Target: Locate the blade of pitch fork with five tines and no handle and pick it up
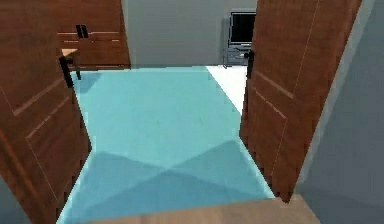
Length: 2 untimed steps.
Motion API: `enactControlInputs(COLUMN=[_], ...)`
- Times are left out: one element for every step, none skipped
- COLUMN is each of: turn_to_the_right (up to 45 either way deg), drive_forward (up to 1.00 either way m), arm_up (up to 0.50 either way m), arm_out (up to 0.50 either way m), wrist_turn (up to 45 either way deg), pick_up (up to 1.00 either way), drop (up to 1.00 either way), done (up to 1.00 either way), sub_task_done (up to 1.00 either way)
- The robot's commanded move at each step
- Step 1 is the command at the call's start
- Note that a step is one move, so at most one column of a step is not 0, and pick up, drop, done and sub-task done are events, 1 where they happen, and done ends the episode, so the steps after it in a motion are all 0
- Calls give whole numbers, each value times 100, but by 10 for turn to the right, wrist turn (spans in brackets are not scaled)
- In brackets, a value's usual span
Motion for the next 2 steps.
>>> enactControlInputs(turn_to_the_right=[0, 30], drive_forward=[10, 0], arm_up=[0, 0], arm_out=[0, 0], wrist_turn=[0, 0], pick_up=[0, 0], drop=[0, 0], done=[0, 0], sub_task_done=[0, 0])
